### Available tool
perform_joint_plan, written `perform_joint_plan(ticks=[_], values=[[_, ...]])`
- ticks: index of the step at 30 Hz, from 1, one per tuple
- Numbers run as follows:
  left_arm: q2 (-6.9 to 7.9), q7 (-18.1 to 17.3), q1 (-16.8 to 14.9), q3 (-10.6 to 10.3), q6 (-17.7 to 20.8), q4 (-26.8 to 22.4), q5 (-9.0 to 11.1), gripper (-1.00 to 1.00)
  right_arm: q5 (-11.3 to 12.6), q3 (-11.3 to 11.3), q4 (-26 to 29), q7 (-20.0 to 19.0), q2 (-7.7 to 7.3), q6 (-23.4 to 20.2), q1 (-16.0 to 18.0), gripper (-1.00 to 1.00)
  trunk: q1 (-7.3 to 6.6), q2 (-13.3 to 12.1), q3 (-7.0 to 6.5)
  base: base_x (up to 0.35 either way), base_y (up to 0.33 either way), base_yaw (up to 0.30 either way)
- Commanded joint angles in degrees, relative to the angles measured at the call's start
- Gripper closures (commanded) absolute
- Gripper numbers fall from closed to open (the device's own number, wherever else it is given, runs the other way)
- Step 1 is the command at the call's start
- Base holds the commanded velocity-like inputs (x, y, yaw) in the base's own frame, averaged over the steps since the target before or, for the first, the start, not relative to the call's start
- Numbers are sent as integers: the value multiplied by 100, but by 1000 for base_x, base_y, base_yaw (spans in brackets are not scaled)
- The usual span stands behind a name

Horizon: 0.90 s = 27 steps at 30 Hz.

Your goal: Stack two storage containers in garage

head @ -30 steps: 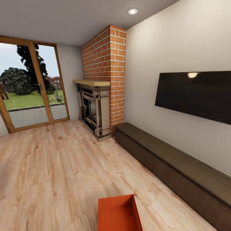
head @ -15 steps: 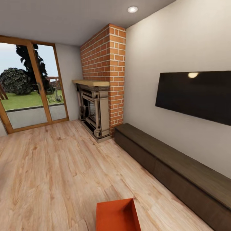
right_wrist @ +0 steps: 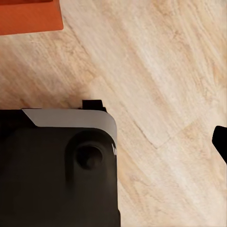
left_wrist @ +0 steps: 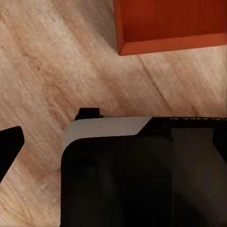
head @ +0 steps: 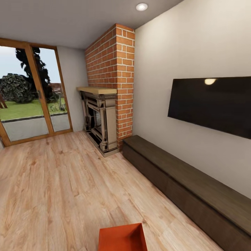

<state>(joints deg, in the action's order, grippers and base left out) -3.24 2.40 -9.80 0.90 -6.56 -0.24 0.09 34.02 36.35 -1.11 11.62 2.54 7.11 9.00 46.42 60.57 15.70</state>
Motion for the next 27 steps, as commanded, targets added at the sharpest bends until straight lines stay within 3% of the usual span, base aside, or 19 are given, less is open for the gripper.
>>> perform_joint_plan(ticks=[1,7,19,27], values=[[-2,16,-4,7,-21,6,0,-100,52,48,-12,7,5,25,5,-100,1,4,7,13,-4,0],[-2,18,-4,7,-21,6,0,-100,37,48,-12,7,6,27,5,-100,1,4,7,4,-1,38],[-2,15,-4,7,-21,4,0,-100,39,48,-12,7,1,27,5,-100,1,4,7,0,0,243],[-2,15,-4,6,-21,6,-5,-100,52,48,-12,7,1,25,5,-100,1,4,7,0,-7,40]])
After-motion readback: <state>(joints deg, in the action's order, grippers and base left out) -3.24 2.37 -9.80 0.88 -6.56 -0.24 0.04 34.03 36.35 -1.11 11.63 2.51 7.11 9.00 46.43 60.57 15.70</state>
